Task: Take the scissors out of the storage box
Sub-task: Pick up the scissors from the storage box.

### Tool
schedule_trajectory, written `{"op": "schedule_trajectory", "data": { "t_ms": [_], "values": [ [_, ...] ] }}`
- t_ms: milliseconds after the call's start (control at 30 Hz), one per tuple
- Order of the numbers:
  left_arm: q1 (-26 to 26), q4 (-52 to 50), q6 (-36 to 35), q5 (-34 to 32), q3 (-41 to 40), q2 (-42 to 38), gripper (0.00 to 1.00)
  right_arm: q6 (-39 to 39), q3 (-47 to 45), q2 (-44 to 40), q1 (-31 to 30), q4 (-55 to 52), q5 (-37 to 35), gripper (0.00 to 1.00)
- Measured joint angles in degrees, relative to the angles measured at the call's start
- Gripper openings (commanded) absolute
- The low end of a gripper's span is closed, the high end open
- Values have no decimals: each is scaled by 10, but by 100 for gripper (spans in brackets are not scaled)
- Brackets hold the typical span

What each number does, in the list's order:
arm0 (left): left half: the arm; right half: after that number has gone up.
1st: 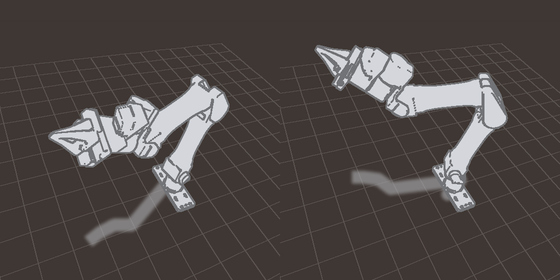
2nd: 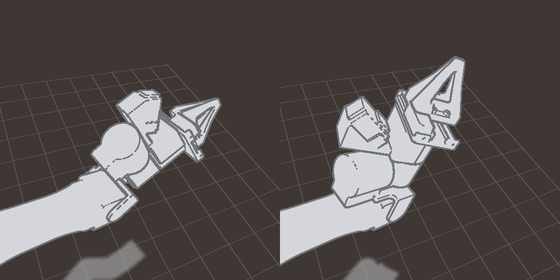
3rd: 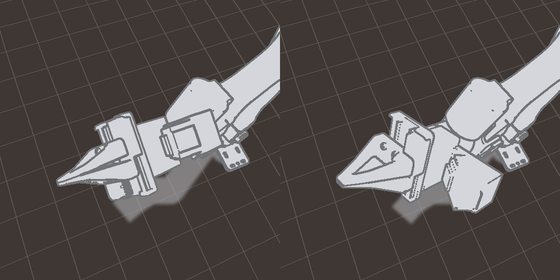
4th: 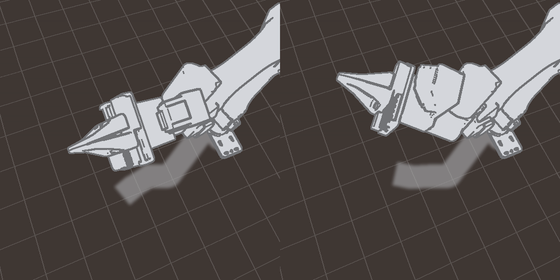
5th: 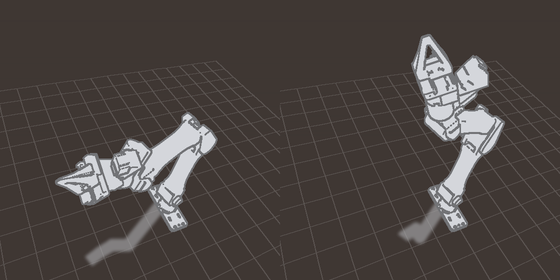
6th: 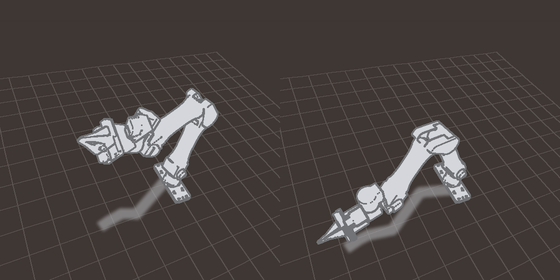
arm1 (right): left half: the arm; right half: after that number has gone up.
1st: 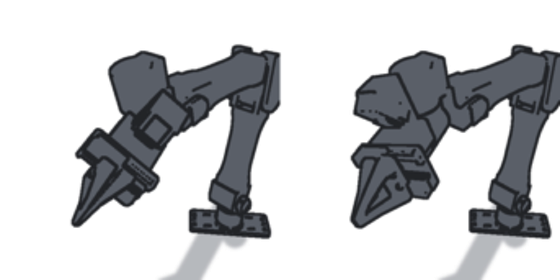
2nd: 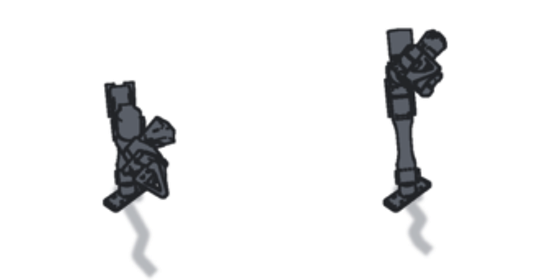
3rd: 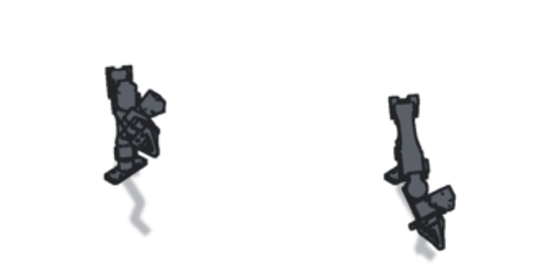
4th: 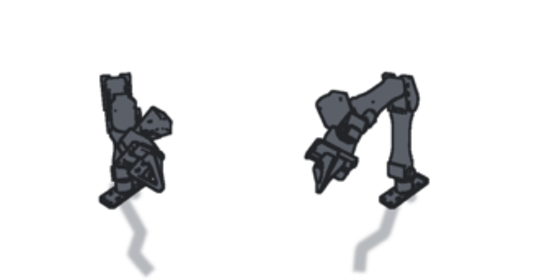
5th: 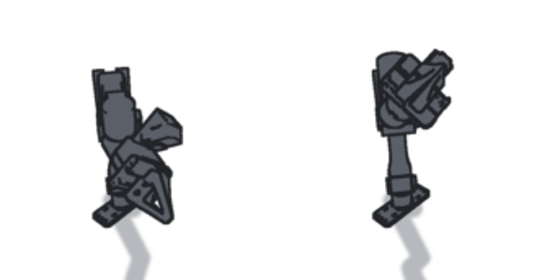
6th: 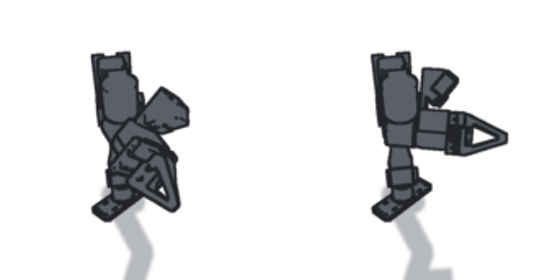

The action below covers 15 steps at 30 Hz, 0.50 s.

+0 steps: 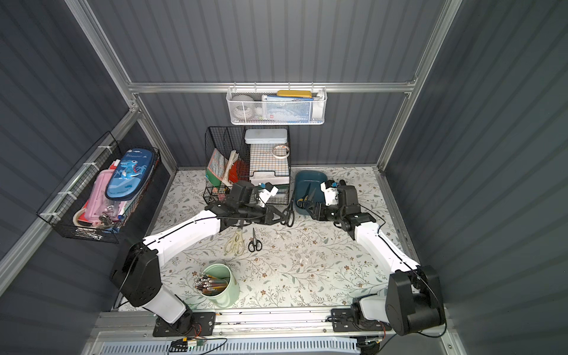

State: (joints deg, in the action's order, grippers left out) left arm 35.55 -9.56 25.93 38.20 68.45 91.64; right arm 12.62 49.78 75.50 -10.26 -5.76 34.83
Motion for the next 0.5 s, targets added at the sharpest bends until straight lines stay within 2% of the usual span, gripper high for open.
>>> {"op": "schedule_trajectory", "data": {
  "t_ms": [200, 500],
  "values": [
    [1, 1, -25, 56, -9, -22, 10, -26, 0, 10, -4, 57, 145, 59],
    [0, 25, -30, 92, -14, -41, 11, -72, 15, 21, -37, 64, 226, 57]
  ]
}}
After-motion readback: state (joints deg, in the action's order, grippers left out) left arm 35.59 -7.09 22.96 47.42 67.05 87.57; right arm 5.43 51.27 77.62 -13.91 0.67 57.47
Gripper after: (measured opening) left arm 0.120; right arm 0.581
